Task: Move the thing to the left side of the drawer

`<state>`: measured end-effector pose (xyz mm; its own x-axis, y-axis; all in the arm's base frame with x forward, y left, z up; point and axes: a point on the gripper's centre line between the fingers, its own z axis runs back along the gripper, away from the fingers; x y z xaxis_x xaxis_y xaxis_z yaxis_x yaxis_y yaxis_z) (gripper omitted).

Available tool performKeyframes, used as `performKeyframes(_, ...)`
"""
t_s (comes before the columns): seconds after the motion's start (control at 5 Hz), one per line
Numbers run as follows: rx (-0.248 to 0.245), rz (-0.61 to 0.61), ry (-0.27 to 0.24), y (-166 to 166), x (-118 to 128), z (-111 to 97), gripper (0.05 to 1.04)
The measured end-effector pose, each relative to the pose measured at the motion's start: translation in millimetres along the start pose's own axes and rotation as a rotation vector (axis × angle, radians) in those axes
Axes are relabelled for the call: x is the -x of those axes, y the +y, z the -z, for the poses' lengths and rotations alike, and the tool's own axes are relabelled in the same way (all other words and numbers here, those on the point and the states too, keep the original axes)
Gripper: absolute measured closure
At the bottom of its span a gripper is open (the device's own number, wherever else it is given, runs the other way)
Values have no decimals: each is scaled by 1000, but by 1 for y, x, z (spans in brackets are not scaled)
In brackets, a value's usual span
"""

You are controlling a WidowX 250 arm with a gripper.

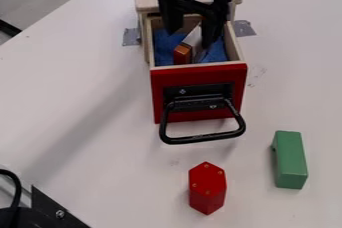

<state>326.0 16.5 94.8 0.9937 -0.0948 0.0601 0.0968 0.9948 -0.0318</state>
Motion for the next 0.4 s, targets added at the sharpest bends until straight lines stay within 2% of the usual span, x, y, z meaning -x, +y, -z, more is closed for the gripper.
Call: performKeyframes(0.4, -37, -24, 25, 7, -5, 24, 86)
